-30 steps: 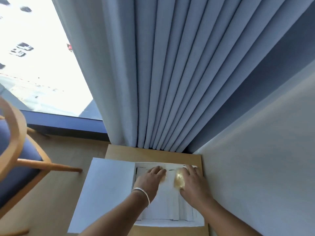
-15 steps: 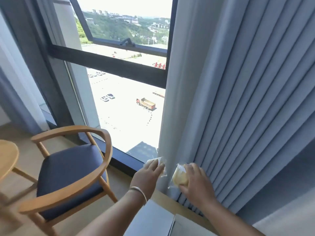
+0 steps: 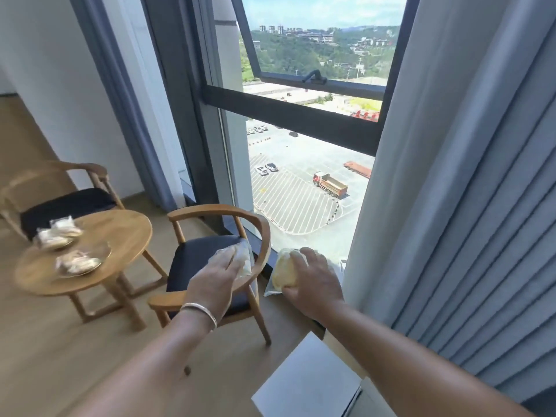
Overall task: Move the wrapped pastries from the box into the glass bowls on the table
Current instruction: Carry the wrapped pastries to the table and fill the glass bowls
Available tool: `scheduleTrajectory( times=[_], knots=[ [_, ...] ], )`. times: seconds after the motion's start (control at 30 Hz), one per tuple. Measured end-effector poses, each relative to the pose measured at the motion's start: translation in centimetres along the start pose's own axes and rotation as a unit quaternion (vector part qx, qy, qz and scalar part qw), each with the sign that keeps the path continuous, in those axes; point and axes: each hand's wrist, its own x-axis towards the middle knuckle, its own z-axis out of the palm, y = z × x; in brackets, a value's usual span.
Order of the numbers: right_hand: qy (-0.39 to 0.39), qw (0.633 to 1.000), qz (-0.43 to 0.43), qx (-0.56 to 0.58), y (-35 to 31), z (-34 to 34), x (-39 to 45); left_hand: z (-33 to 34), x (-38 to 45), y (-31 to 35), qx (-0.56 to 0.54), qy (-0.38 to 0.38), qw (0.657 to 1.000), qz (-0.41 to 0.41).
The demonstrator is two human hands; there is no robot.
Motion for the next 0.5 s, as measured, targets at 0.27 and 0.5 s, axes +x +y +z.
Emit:
scheduleTrajectory(
  times=[0.27, 0.5],
  knots=[
    [-0.019, 0.99, -0.137, 0.032, -12.8, 4.3, 2.8, -2.2, -7.9, -11.2, 0.05, -0.015, 0.989, -0.14],
    [-0.056, 0.969, -0.233, 0.052, -26.2, 7.8, 5.2, -5.5, -15.1, -21.6, 0.048, 0.021, 0.965, -0.258]
  ],
)
